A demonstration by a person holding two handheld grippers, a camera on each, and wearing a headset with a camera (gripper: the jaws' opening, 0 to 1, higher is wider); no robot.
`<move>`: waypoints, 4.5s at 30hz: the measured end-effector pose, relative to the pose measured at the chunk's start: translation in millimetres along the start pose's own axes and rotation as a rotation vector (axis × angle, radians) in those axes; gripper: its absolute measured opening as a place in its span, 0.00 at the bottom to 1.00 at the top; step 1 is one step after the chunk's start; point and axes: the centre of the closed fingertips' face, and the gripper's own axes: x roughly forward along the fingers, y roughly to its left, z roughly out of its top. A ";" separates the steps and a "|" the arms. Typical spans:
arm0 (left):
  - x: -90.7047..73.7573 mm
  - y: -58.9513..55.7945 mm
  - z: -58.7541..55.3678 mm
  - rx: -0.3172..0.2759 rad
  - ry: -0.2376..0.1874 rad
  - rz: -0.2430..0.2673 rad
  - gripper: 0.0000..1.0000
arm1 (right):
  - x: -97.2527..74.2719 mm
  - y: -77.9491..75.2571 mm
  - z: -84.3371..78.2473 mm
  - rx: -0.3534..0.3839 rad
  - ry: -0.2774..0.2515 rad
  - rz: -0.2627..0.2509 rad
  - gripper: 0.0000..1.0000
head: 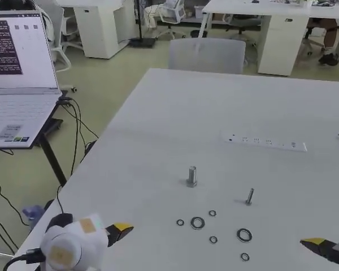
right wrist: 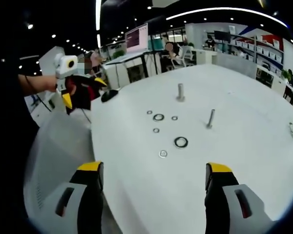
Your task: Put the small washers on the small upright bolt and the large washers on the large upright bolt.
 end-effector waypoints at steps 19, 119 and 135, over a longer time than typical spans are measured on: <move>8.3 8.1 1.1 -0.003 0.008 -0.011 0.89 | 19.6 -21.2 12.3 -0.048 0.095 -0.017 0.77; -0.2 20.9 -19.3 0.099 0.077 -0.092 0.80 | 112.7 -54.7 0.5 -0.262 0.698 -0.032 0.22; -3.2 23.6 -18.0 0.107 0.076 -0.079 0.80 | 111.0 -57.9 2.8 -0.251 0.698 -0.019 0.21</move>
